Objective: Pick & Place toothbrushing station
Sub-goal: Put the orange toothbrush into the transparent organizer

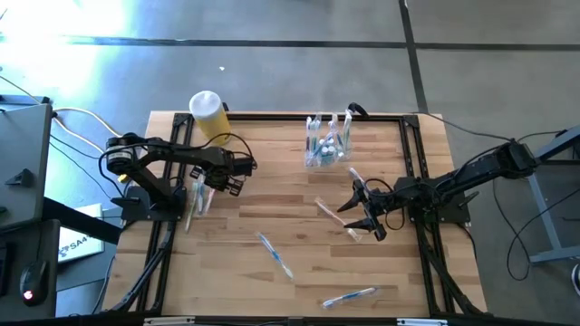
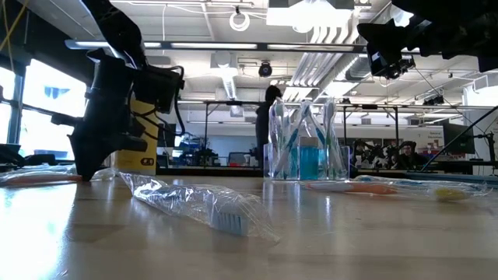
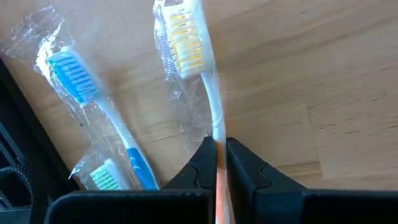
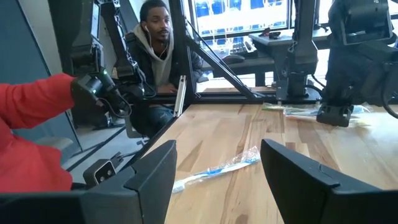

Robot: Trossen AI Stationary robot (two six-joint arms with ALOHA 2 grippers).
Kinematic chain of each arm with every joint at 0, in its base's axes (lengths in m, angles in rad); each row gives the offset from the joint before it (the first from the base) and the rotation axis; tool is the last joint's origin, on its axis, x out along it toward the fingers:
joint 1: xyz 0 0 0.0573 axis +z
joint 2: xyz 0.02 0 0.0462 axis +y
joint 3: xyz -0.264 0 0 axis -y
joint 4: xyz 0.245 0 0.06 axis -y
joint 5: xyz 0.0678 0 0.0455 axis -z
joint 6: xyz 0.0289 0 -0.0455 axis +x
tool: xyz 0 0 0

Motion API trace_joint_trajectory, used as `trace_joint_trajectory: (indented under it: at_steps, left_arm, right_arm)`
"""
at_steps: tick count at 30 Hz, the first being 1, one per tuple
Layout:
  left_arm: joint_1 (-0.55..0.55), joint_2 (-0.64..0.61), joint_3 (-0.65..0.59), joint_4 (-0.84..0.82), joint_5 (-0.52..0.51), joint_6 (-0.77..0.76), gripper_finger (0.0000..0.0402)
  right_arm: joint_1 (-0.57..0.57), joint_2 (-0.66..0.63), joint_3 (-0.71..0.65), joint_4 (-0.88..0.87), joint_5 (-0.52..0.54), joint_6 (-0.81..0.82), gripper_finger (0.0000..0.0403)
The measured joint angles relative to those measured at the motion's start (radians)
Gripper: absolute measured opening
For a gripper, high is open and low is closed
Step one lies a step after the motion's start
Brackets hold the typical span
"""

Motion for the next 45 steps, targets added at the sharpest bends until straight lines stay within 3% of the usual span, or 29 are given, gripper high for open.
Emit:
trace_joint_trajectory:
  at_steps: [6, 22, 45]
  left_arm:
    - [-0.01, -0.003, 0.045, -0.011, -0.008, 0.03, 0.0005]
    - [-0.176, -0.001, 0.317, -0.094, -0.11, 0.081, 0.0003]
    - [-0.299, -0.005, 0.522, -0.127, -0.256, 0.138, 0.0]
  right_arm:
    - [0.0, 0.0, 0.0, 0.0, 0.0, 0.0, 0.0226]
    - [0.0, 0.0, 0.0, -0.004, 0.0, 0.0, 0.0226]
    - [0.0, 0.0, 0.0, -0.003, 0.0, 0.0, 0.0226]
